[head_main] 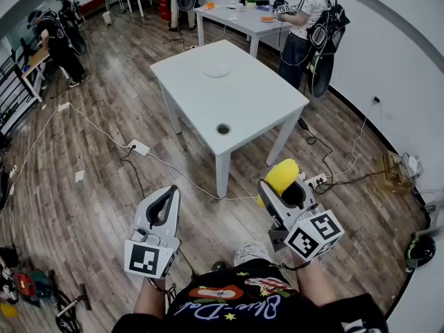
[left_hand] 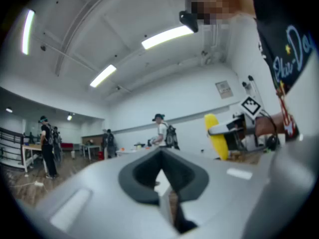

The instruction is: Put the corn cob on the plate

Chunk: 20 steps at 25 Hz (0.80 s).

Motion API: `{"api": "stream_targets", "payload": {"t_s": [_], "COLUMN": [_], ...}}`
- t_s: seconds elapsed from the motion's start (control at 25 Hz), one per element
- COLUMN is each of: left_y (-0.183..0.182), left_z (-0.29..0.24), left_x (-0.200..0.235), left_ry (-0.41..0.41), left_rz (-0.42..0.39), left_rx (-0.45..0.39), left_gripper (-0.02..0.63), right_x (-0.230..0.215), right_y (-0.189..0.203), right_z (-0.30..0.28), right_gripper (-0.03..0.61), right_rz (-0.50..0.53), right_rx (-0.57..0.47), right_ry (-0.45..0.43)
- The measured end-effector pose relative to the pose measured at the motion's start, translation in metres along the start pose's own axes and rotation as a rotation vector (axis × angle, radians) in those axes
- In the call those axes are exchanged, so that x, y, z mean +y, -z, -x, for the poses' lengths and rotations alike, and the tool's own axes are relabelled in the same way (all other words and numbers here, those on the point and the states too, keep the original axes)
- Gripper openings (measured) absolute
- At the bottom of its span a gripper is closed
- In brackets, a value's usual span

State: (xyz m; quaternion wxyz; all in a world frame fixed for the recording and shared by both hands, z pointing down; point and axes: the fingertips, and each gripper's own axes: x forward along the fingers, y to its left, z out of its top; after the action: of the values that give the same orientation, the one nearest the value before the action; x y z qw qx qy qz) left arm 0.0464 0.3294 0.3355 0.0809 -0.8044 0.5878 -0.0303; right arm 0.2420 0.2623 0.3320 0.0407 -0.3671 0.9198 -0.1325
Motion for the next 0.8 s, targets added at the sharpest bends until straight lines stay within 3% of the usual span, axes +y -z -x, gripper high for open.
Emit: {"api": "stream_targets", "payload": {"t_s": [0.28,0.52,0.8], "left_y": [0.01,0.028,0.028], "left_z": [-0.075,-0.167,-0.281], "left_x": [0.046,0.104,0.163], "left_ry": [-0.002,-0.021,-0.033], "left_rz": [0.065,0.065,0.017], "left_rx": [-0.049,-0.026,-0.062], "left_gripper": [0.003,0.003,0.003], "right_x": [-0.038,-0.097,-0.164], "right_y": [-0.006,-0.024,-0.051], "right_z": [-0.084,-0.184,-0.3], "right_gripper": [0.259,0.259,0.259], "right_rz": [0.01,-0.003,0.015], "right_rx": [0.019,0.016,0.013], "right_ry": [-0.028,-0.048,-0.097]}}
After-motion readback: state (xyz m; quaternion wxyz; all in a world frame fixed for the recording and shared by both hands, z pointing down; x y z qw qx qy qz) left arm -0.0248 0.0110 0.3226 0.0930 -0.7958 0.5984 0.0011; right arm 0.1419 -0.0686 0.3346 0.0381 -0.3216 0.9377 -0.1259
